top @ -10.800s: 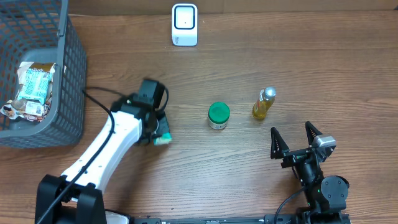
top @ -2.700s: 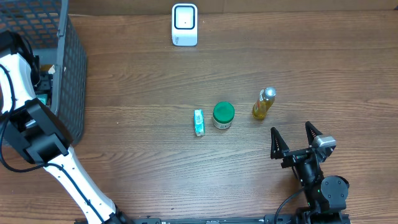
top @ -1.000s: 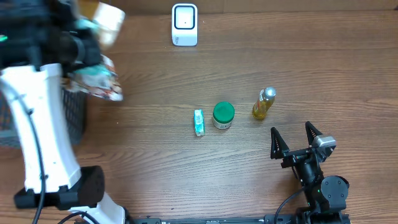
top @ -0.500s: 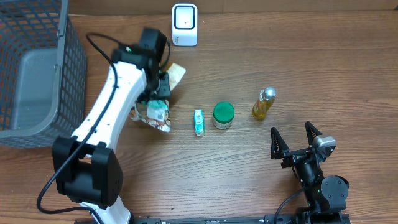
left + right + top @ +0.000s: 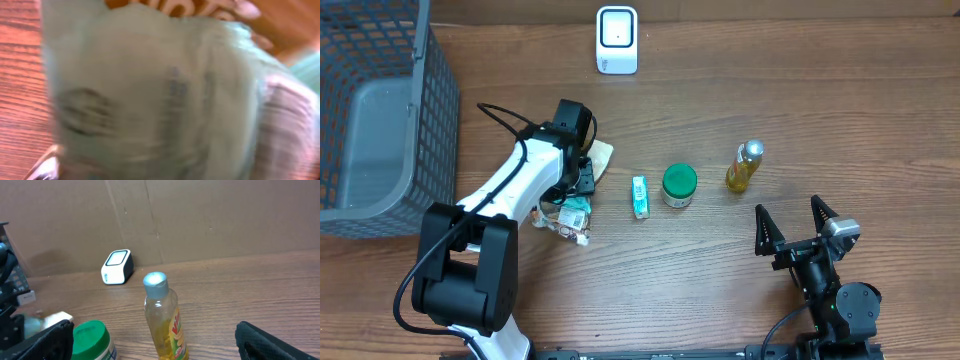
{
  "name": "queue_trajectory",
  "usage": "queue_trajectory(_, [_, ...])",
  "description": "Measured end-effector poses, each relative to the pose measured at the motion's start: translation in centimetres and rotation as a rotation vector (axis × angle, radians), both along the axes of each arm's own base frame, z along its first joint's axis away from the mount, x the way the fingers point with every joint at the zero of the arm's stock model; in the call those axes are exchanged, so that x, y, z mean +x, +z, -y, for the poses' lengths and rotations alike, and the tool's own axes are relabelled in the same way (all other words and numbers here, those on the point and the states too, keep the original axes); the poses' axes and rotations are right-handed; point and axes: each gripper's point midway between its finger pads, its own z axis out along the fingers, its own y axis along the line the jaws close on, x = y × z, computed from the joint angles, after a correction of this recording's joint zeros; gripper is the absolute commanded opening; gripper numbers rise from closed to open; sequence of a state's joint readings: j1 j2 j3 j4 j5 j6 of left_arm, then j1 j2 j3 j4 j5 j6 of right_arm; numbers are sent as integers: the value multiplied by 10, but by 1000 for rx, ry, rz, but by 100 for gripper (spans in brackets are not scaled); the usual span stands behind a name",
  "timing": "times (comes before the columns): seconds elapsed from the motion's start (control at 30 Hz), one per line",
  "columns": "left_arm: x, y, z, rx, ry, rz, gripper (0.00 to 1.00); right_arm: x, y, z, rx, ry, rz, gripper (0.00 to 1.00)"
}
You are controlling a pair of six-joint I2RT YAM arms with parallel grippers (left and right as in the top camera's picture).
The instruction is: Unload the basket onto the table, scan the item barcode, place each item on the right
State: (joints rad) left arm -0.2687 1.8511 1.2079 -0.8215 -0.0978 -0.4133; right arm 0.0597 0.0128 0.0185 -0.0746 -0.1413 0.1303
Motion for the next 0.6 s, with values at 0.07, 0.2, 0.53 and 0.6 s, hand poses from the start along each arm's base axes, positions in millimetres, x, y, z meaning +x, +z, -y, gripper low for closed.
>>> queue_trajectory(0.07, [-2, -2, -1, 2, -5, -4, 73, 0, 0, 0, 0, 0, 0, 100])
queue_trajectory(0.2, [-5, -2, -1, 8, -21, -17, 76, 0, 0, 0, 0, 0, -1, 100])
queue_trajectory(0.53, [-2, 19, -1, 14, -34, -40, 82, 0, 0, 0, 0, 0, 0, 100])
queue_trajectory(0.6, [5, 30, 1, 10, -46, -25, 82, 0, 0, 0, 0, 0, -1, 100])
